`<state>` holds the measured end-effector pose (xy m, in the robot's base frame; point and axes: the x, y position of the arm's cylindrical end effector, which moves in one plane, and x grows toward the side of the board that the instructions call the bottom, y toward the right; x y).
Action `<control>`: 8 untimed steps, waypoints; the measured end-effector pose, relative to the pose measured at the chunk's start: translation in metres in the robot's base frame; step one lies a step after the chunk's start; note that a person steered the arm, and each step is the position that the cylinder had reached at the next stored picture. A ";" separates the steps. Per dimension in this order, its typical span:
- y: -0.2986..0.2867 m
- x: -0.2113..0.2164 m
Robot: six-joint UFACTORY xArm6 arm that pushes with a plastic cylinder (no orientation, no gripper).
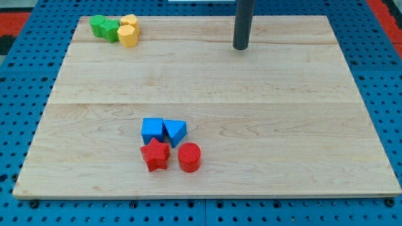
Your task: Move your arm to the top center
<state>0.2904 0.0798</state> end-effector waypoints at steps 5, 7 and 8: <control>0.008 -0.027; 0.008 -0.032; -0.006 -0.079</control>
<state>0.2115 0.0738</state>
